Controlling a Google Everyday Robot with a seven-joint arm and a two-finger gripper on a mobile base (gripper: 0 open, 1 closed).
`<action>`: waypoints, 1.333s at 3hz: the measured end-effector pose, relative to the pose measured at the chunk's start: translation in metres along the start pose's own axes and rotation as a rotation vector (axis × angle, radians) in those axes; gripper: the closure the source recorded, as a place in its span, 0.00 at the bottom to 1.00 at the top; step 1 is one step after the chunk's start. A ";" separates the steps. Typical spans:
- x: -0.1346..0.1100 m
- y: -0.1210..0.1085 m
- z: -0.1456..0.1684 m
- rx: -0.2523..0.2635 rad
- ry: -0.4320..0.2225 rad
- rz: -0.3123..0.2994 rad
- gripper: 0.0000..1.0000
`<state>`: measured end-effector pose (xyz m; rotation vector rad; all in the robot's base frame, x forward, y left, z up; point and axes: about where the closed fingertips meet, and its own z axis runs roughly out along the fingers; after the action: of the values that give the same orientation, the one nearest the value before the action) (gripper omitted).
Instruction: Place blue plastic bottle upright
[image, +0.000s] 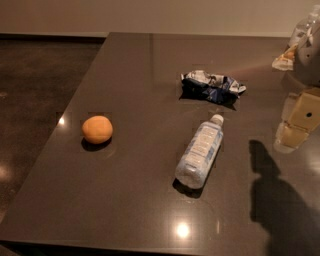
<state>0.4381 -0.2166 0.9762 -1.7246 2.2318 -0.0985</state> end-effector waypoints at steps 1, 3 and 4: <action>0.000 0.000 0.000 0.000 0.000 0.000 0.00; -0.016 -0.015 0.019 -0.020 -0.049 -0.142 0.00; -0.026 -0.019 0.037 -0.048 -0.064 -0.321 0.00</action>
Offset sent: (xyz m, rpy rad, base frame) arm 0.0262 0.0083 -0.0096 0.0102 0.0074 0.1171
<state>0.4729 -0.1916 0.9513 -2.0684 1.9104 -0.0617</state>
